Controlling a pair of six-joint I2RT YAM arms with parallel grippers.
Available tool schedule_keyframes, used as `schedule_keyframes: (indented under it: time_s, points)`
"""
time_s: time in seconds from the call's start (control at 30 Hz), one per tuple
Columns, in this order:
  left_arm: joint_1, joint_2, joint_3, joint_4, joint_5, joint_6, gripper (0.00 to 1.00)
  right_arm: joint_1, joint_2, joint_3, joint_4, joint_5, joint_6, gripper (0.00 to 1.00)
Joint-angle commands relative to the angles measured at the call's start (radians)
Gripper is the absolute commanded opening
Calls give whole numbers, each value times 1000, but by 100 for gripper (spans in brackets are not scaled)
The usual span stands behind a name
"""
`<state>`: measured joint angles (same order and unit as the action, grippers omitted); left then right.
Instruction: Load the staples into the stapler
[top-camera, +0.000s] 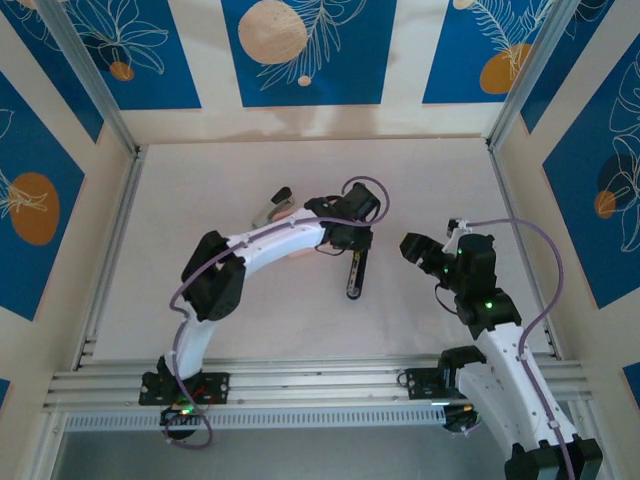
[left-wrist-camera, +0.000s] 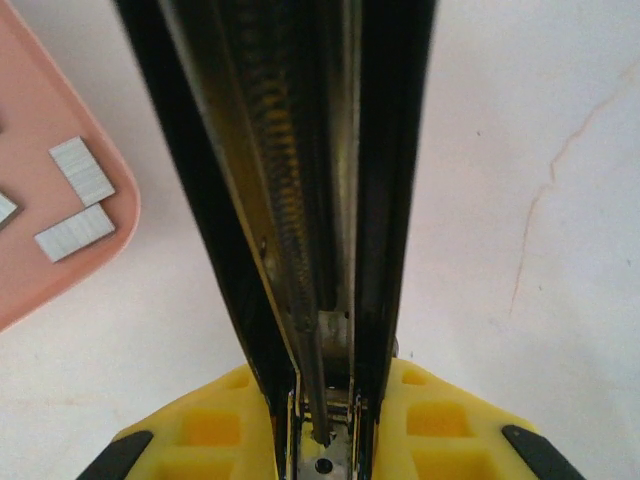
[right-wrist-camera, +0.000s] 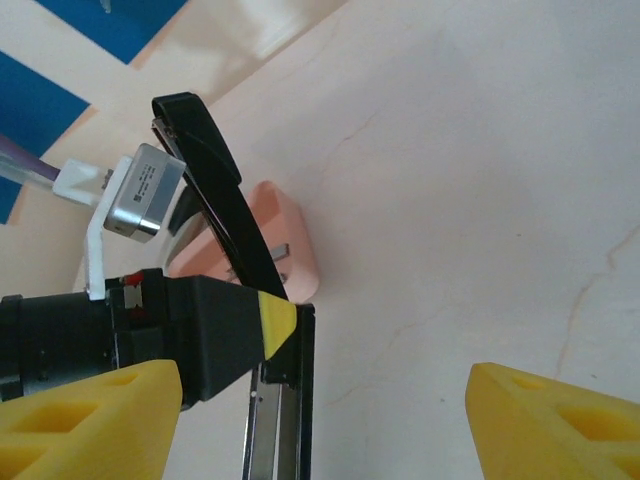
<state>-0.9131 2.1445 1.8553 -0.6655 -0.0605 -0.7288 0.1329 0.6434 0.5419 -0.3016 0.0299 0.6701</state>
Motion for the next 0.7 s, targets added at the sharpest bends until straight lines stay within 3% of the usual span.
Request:
schedule_keyframes:
  time_s: [0.0,0.17,0.4,0.67]
  points:
    - [-17,74,154,-86,-49,-60,0,-30,-10,-9,-37,-21,-29,75]
    - [-27,224,363,-248,-70,-128,0,-73,-7,-26,-34,-63,-30,75]
    - [-31,284,389,-268,-60,-202,0,-121,-4,-35,-34,-120,-38,75]
    - [-39,300,389,-245,-45,-213,30,-153,20,-46,-17,-166,-35,75]
